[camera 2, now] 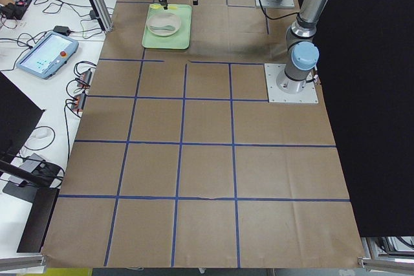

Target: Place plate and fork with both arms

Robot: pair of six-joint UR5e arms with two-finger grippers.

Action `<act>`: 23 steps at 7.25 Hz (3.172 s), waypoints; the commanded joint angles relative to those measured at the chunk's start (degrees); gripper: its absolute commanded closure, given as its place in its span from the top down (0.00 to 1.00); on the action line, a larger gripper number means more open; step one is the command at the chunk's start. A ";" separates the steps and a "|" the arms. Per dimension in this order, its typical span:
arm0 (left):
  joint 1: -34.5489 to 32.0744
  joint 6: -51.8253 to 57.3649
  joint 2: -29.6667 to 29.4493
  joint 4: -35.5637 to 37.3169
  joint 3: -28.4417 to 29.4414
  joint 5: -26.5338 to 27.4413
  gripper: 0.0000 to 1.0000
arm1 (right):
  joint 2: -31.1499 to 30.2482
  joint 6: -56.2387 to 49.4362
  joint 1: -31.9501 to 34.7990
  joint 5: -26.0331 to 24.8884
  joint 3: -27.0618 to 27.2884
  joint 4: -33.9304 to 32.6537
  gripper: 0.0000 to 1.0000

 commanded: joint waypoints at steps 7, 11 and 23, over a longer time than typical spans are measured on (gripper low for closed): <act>-0.03 0.00 -0.09 0.00 0.00 0.00 1.00 | 3.31 -4.00 -3.08 0.28 4.44 -5.93 1.00; -0.03 0.00 -0.18 0.00 0.00 0.00 1.00 | -10.54 -8.98 -4.92 -0.08 5.67 4.48 1.00; -0.38 0.35 0.26 -0.70 0.17 0.09 1.00 | -39.76 -7.87 -7.82 0.10 25.62 12.96 1.00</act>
